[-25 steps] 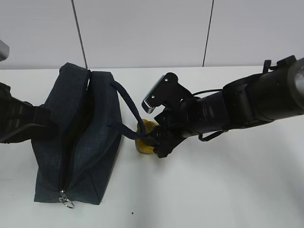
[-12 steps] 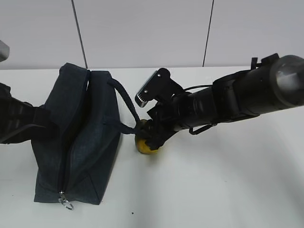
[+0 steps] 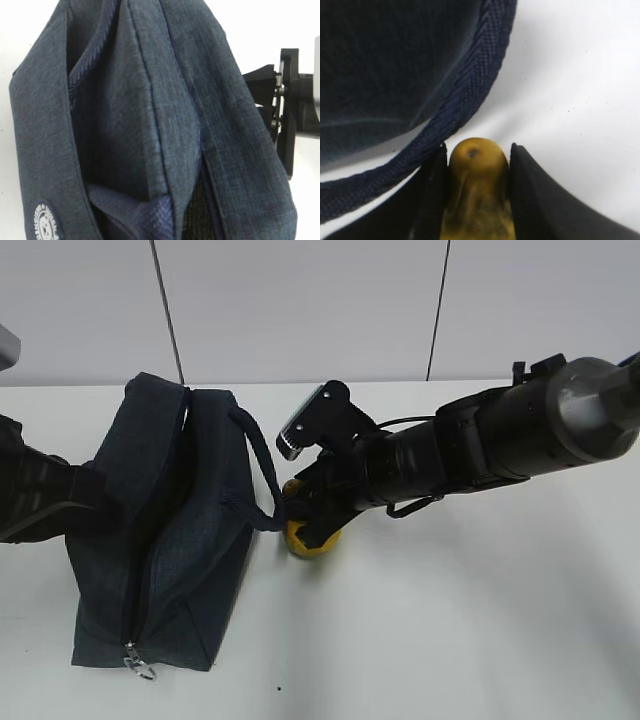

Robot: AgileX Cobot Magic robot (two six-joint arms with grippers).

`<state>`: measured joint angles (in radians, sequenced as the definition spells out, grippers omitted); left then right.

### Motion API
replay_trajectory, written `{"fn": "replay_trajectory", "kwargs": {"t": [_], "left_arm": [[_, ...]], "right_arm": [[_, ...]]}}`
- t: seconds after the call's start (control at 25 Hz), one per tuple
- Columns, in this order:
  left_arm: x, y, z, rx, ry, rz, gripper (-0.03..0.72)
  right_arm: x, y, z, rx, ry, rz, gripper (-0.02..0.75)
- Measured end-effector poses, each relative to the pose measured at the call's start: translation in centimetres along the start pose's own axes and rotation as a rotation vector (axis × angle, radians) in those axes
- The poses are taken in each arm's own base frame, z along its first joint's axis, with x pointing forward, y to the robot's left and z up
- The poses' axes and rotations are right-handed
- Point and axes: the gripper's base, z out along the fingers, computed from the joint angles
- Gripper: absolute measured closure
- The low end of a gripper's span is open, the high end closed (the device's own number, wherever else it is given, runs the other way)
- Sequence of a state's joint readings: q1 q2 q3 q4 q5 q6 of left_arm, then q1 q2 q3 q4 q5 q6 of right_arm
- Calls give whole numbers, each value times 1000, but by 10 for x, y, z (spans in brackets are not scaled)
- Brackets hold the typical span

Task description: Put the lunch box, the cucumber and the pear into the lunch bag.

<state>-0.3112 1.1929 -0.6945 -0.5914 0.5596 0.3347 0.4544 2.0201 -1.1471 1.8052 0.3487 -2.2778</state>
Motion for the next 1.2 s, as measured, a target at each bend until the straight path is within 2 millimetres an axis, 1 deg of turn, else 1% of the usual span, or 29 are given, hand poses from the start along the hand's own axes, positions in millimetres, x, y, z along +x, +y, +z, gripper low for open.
{"fn": "replay_trajectory", "kwargs": {"t": [0.08,0.32,0.68,0.96,1.2], "left_arm": [[0,0,0,0,0,0,707],[0,0,0,-2,1,3,707],[0,0,0,-3,3,7,707],[0,0,0,-3,3,7,707],[0,0,0,-4,3,7,707]], "right_arm": [[-1,0,0,1,-2,2,448],[0,-1,0,9,4,42,461],[-5,-12,-13,129,51,46,466],[-16,-14,-24,154,26,39,469],[-30,-16,-38,175,-17,26,469]]}}
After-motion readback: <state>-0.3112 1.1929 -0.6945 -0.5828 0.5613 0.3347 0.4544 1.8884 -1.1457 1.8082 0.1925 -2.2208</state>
